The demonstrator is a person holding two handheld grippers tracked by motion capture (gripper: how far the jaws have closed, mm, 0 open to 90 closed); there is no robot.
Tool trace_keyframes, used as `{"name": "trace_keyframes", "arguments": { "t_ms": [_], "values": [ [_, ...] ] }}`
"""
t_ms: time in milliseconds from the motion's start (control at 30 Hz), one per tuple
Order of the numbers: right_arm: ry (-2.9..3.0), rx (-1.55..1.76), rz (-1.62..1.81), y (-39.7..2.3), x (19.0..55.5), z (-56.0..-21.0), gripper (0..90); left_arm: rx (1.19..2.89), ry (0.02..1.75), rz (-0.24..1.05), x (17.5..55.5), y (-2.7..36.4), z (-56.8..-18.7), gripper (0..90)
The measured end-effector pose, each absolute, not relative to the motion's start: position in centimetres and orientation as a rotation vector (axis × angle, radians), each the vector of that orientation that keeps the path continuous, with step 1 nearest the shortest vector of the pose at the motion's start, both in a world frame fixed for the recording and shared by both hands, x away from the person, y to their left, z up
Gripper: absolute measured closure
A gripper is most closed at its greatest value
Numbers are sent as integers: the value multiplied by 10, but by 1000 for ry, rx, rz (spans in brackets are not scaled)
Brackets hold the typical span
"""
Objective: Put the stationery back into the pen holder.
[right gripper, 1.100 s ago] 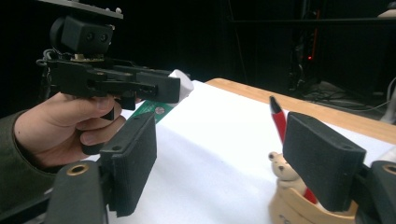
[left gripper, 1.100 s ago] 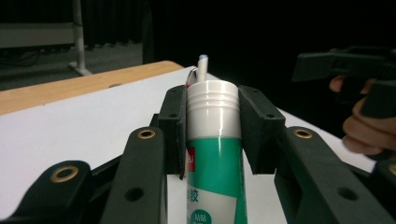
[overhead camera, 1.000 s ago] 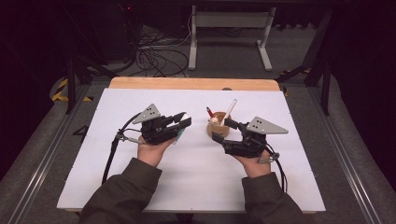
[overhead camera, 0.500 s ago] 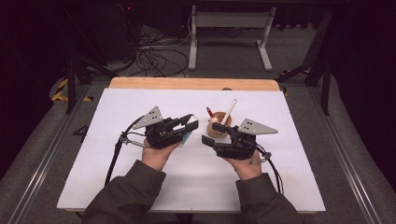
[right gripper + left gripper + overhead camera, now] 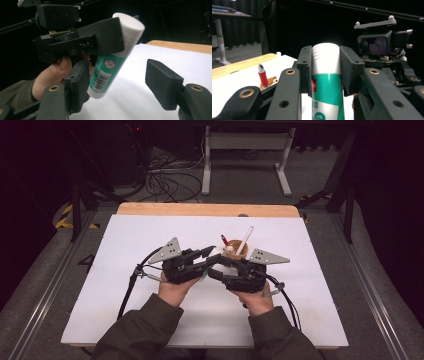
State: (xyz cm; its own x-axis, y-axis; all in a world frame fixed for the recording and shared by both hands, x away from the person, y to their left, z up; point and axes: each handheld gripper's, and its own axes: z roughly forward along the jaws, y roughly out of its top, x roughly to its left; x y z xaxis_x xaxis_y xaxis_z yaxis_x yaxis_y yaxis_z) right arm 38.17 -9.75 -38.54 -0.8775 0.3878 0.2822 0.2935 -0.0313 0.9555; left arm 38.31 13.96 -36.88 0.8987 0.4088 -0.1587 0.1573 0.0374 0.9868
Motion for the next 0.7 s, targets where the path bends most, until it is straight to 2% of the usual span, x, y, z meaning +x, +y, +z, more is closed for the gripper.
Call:
{"name": "trace_keyframes", "arguments": {
  "t_ms": [267,533,700],
  "values": [
    [2156,751,2117,-90,381,-389,428,1539,441,203,379,133,-368,651],
    [2163,762,2149,-87,381,-390,591,1541,437,210,378,131,-368,651],
    [2162,773,2156,-87,381,-390,635,1540,427,226,377,134,-366,650]
  ]
}}
